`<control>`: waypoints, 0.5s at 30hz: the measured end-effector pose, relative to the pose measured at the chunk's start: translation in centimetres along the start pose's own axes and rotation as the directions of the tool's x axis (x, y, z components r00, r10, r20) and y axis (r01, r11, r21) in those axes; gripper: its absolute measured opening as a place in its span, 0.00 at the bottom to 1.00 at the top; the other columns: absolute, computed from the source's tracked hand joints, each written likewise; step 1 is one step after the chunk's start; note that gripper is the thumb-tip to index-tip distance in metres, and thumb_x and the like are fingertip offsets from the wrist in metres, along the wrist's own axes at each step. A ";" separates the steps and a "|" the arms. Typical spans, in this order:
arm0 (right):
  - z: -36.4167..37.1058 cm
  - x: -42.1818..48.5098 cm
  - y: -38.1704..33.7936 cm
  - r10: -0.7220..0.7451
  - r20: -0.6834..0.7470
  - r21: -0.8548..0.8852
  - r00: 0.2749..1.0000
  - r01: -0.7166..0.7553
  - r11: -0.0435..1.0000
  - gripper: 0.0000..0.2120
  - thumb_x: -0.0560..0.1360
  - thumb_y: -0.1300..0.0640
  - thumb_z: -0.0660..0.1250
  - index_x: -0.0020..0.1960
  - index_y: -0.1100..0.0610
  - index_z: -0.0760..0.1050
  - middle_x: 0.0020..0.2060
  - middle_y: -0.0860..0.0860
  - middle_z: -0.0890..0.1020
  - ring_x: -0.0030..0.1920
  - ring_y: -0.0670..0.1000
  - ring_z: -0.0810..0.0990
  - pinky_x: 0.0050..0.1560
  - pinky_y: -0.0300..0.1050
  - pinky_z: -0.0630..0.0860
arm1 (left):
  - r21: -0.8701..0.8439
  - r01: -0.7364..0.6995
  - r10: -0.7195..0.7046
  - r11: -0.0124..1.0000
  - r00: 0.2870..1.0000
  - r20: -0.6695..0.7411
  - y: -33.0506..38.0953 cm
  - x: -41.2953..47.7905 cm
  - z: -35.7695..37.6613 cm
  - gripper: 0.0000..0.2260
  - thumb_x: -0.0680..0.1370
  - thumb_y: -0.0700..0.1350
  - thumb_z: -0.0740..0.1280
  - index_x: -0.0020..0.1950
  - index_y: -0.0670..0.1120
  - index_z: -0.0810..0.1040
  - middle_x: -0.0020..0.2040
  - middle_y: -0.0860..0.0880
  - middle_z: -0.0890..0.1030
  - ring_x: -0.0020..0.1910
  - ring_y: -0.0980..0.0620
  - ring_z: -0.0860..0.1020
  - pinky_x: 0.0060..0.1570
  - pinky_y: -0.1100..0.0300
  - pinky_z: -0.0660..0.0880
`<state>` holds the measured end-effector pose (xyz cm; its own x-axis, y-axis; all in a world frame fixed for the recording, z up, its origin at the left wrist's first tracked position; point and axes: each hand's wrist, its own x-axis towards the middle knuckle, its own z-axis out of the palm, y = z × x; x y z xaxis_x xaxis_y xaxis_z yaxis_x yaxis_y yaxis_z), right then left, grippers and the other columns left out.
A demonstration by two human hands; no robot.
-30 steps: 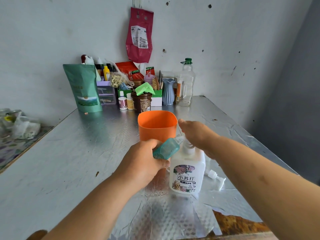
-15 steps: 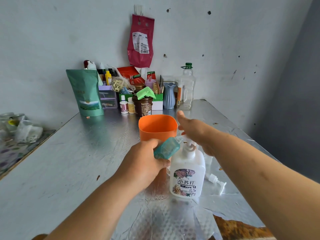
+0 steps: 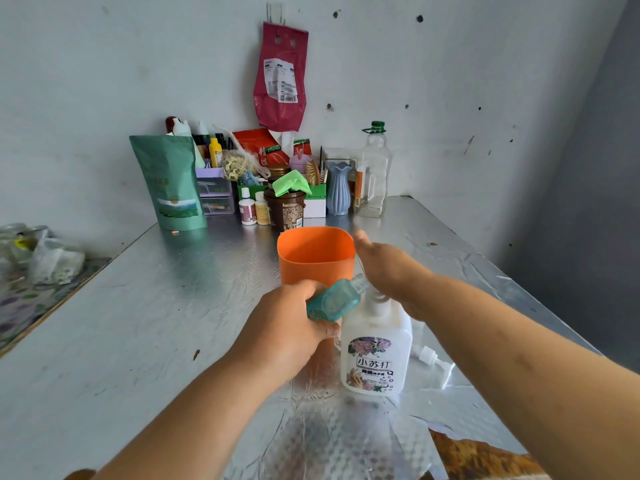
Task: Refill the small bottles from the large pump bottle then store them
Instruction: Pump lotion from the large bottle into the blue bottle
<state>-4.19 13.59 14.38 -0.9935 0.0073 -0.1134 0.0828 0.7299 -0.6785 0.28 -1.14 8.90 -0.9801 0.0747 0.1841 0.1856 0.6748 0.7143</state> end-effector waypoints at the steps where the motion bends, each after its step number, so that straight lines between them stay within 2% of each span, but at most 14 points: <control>1: -0.2 -0.1 -0.1 -0.002 0.013 0.045 1.000 0.001 0.999 0.27 0.83 0.47 0.41 0.74 0.63 0.58 0.70 0.65 0.66 0.69 0.63 0.66 0.68 0.55 0.63 | 0.001 -0.001 0.001 1.000 1.000 -0.003 0.1 0.0 -0.1 0.17 0.71 0.47 0.77 0.57 0.56 0.80 0.50 0.57 0.83 0.49 0.55 0.80 0.51 0.55 0.76; 3: -0.6 -0.2 -0.3 0.016 0.008 0.137 1.000 -0.017 0.990 0.31 0.82 0.41 0.42 0.75 0.61 0.57 0.74 0.60 0.62 0.73 0.59 0.61 0.72 0.55 0.57 | 0.015 -0.004 0.005 1.000 1.000 -0.007 0.4 0.0 -0.3 0.17 0.71 0.48 0.76 0.58 0.56 0.80 0.50 0.56 0.82 0.49 0.54 0.79 0.51 0.55 0.76; 5: -0.8 -0.4 -0.4 0.029 0.009 0.161 1.000 -0.030 0.987 0.32 0.81 0.39 0.43 0.75 0.61 0.57 0.74 0.59 0.61 0.74 0.59 0.60 0.72 0.55 0.56 | 0.022 -0.006 0.007 1.000 1.000 -0.007 0.6 0.0 -0.4 0.17 0.71 0.48 0.77 0.58 0.57 0.79 0.52 0.56 0.82 0.50 0.54 0.79 0.51 0.56 0.76; 12: -0.4 -0.3 -0.1 0.022 0.007 0.108 1.000 -0.022 0.994 0.31 0.82 0.41 0.42 0.72 0.63 0.63 0.70 0.60 0.68 0.69 0.60 0.67 0.68 0.55 0.63 | 0.023 -0.013 0.013 1.000 1.000 0.000 0.6 0.1 -0.3 0.18 0.71 0.48 0.77 0.59 0.57 0.79 0.52 0.57 0.82 0.51 0.55 0.79 0.51 0.55 0.76; 15: -0.4 -0.3 -0.1 -0.030 -0.009 -0.004 1.000 0.030 1.000 0.27 0.83 0.48 0.42 0.67 0.67 0.66 0.63 0.67 0.72 0.64 0.66 0.71 0.64 0.58 0.67 | 0.017 -0.013 0.013 1.000 1.000 0.000 0.4 0.1 -0.2 0.18 0.71 0.48 0.77 0.58 0.57 0.79 0.51 0.57 0.82 0.50 0.55 0.79 0.52 0.55 0.77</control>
<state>-3.95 13.83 14.77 -0.9962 -0.0080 -0.0866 0.0531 0.7325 -0.6787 0.30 -1.06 9.35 -0.9775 0.0839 0.1934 0.1974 0.6864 0.6999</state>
